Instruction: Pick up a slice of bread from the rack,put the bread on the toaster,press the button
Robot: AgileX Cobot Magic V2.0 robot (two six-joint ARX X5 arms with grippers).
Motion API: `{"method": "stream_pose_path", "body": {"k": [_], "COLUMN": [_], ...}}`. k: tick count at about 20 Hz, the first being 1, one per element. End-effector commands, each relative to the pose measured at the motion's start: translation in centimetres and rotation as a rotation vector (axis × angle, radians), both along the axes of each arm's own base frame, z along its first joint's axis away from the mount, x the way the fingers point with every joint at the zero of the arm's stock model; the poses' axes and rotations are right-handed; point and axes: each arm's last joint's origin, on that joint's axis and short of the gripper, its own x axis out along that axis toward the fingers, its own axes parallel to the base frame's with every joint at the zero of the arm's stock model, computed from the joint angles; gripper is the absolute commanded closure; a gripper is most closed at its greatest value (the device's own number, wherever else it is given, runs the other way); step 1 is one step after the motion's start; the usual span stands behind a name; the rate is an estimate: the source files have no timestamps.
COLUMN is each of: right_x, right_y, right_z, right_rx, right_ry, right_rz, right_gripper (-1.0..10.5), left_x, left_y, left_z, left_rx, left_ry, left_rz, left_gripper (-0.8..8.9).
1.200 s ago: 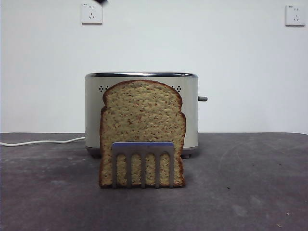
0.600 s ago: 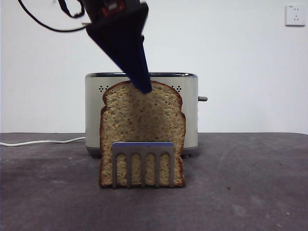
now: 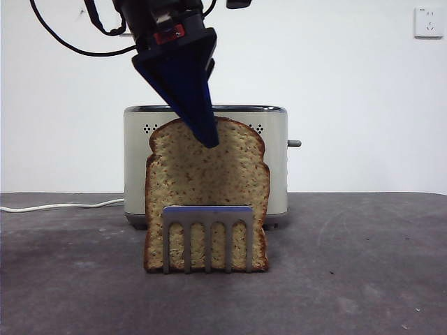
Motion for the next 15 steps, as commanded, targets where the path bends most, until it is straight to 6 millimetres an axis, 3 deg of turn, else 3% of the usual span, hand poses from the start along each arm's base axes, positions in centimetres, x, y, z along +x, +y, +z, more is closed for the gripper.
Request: {"method": "stream_pose_path", "body": {"k": [1,9,12,15], "right_x": [0.0,0.0,0.0,0.0], "right_y": [0.0,0.0,0.0,0.0], "right_z": [0.0,0.0,0.0,0.0], "right_rx": [-0.002,-0.002,-0.002,-0.002], "right_ry": [-0.004,-0.004,-0.004,-0.004], "right_rz": [0.006,0.006,0.006,0.005], "right_gripper": [9.6,9.6,9.6,9.6], "left_x": [-0.1,-0.1,0.0,0.2], "left_y": [-0.1,0.0,0.0,-0.1], "left_z": [-0.1,0.8,2.8,6.2], "left_rx": [-0.005,-0.015,-0.024,-0.064], "left_ry": [0.005,-0.012,-0.054,-0.130], "left_rz": [-0.017,-0.013,-0.002,0.013], "left_gripper": [8.21,8.20,8.20,8.20]}}
